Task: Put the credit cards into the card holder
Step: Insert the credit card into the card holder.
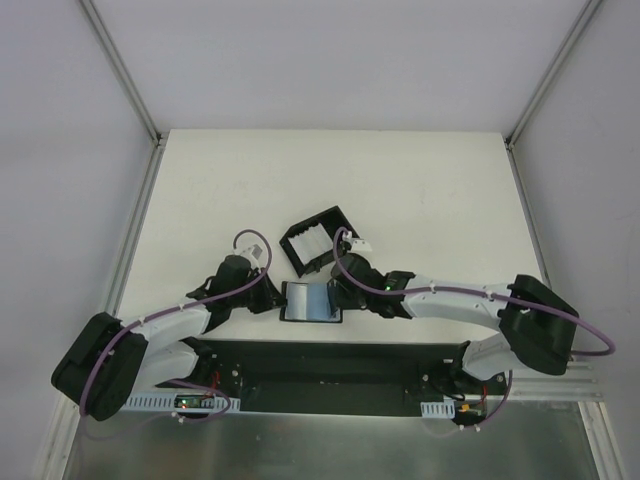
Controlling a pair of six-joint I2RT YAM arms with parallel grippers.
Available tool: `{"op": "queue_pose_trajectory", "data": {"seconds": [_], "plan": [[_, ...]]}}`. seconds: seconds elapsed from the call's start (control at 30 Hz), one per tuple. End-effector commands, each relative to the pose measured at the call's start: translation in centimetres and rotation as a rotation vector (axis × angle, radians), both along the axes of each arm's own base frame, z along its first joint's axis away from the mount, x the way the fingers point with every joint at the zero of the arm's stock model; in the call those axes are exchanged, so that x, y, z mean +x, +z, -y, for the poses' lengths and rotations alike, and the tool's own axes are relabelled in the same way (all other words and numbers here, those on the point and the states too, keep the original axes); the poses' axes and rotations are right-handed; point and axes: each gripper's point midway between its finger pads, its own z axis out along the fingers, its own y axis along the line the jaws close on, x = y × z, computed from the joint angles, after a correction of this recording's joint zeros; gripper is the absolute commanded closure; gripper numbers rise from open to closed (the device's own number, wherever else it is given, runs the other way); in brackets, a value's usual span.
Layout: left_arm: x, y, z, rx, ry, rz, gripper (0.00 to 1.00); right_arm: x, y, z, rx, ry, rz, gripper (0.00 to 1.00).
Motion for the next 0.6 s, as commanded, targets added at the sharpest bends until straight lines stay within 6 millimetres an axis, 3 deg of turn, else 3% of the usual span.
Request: {"op": "queue_pose_trajectory", "data": {"seconds": [0.0, 0.33, 0.5, 0.57], "plan": [[-1.7, -2.5, -1.4, 0.067, 0.004, -0.084, 1.00, 0.0, 1.6, -3.2, 0.105, 0.067, -0.008, 1.00], [-2.1, -2.9, -1.5, 0.055, 0.021, -0.096, 1.00, -0.7, 4.0, -6.3, 0.195, 0.166, 0.027, 1.00], [-2.5, -3.3, -1.7, 0.053, 0.031, -0.108, 1.00, -1.0, 3.9, -7.7, 0.227, 0.218, 0.008, 0.99], [-2.7, -3.4, -1.7, 0.053, 0.032, -0.113, 1.00, -0.7, 3.8, -7.3, 0.220, 0.197, 0.017, 1.00]]}}
